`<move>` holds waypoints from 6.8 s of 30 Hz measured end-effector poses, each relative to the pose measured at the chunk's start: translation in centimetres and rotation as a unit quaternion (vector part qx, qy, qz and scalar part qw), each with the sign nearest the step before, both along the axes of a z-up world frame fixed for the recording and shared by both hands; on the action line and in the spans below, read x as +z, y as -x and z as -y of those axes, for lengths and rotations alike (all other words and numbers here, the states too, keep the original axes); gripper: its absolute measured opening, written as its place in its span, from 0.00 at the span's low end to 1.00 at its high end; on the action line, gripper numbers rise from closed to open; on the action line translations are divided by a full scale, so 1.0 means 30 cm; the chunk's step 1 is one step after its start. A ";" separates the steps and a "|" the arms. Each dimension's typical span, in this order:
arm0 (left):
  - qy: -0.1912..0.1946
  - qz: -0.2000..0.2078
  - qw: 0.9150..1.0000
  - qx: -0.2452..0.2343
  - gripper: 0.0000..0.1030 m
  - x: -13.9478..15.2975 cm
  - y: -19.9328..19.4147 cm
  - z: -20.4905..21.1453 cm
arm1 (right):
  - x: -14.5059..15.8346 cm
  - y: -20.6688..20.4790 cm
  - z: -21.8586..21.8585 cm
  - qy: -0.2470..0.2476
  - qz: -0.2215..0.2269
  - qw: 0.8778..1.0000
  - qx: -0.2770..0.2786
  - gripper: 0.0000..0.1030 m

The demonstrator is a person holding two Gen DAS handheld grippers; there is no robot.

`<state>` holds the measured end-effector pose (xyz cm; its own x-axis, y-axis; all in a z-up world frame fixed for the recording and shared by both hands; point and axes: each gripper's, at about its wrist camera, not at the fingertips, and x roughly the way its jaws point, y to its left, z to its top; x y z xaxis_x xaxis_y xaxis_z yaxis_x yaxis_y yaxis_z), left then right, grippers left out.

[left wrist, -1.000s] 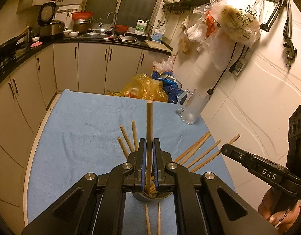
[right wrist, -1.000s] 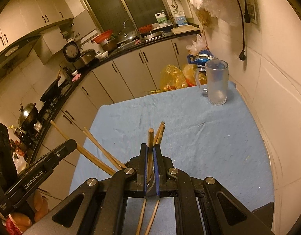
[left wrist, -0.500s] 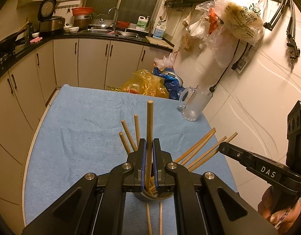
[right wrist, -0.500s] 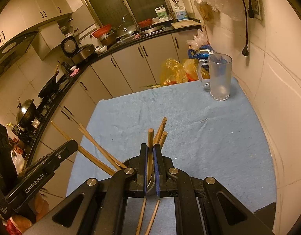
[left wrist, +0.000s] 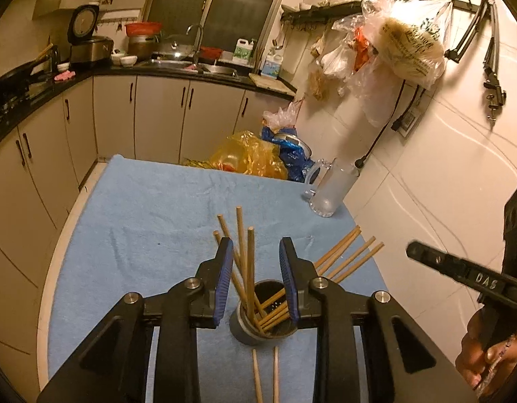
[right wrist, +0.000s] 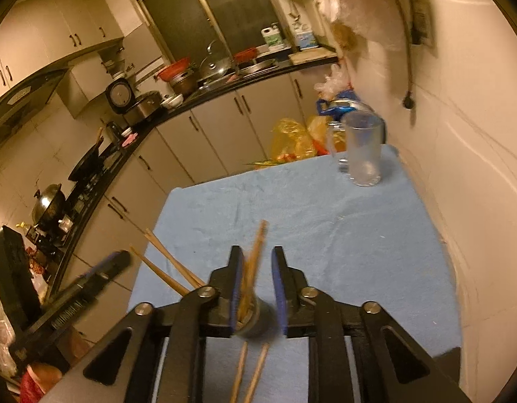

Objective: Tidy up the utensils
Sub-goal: 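Withdraw both open tools from the cup toward the last two chopsticks, then close the left tool on one chopstick while the right tool grasps the other, then lift both held chopsticks upright and carry them above the black cup, then lower both held chopsticks into the black cup and open both tools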

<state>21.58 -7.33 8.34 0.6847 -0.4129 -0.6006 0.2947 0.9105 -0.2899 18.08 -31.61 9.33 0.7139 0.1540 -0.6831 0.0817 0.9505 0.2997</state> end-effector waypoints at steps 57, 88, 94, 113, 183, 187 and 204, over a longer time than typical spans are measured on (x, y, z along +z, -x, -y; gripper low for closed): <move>-0.002 -0.194 0.981 -0.001 0.34 -0.564 0.426 -0.401 | -0.693 0.121 -0.244 0.020 -0.242 0.970 -0.030 0.28; -0.074 -0.263 0.960 -0.068 0.10 -0.683 0.155 0.206 | -0.519 0.259 0.008 0.005 -0.210 0.975 0.069 0.06; -0.084 -0.248 0.963 -0.063 0.06 -0.661 0.147 0.228 | -0.474 0.245 0.019 -0.010 -0.188 0.980 0.061 0.06; -0.062 -0.107 0.992 -0.033 0.06 -0.264 0.368 0.090 | -0.282 0.280 -0.096 -0.013 -0.101 0.993 0.058 0.06; -0.050 -0.051 0.997 0.009 0.06 0.037 -0.087 0.122 | -0.594 -0.590 0.325 -0.080 -0.275 0.955 -0.079 0.29; -0.046 -0.058 0.997 0.018 0.06 0.027 -0.107 0.114 | -0.655 -0.651 0.300 -0.039 -0.309 0.947 -0.073 0.29; -0.048 -0.060 0.997 0.014 0.06 -0.011 -0.106 0.132 | -0.488 -0.485 0.359 -0.061 -0.211 0.975 -0.044 0.06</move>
<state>24.75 -11.28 8.00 0.6151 -0.3313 -0.7154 0.2377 0.9431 -0.2323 32.64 -42.38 -5.32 0.3870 0.2037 -0.8993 0.3011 0.8939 0.3321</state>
